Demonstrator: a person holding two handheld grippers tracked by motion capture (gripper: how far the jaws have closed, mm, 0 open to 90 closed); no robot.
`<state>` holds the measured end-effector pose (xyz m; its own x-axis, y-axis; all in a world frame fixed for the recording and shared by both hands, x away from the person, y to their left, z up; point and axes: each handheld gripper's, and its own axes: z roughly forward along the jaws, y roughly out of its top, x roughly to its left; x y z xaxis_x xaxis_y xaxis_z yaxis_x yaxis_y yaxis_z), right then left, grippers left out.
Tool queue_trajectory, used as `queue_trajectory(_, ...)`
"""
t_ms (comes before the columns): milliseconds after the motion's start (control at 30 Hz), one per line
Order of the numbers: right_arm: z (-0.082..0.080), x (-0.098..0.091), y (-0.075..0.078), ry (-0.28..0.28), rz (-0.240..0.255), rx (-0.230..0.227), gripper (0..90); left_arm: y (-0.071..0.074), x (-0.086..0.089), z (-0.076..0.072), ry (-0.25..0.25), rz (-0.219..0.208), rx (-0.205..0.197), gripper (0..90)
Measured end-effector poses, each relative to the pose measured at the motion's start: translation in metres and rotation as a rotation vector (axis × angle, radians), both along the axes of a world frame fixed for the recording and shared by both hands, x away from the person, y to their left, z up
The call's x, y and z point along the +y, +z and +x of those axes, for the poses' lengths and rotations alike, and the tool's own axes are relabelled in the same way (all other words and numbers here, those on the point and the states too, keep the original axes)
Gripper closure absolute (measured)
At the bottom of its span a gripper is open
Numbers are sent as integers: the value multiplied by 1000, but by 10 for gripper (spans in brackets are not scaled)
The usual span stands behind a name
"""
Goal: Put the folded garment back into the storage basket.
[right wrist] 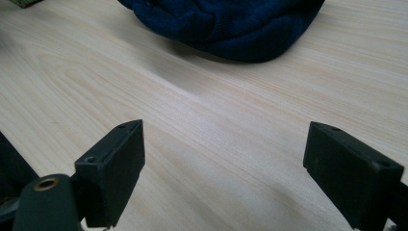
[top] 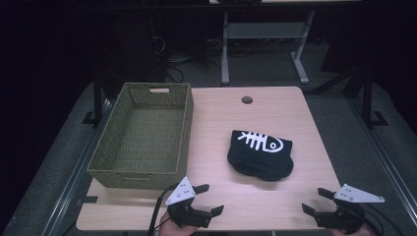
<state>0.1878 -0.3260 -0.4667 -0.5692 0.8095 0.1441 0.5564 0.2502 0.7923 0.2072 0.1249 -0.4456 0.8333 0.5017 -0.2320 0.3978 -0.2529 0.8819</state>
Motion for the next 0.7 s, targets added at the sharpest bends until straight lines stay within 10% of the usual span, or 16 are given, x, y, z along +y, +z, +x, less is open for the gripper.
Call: queue_trajectory(700, 27, 3, 20, 22, 21, 8, 143, 23, -35, 37, -12, -16, -14, 168)
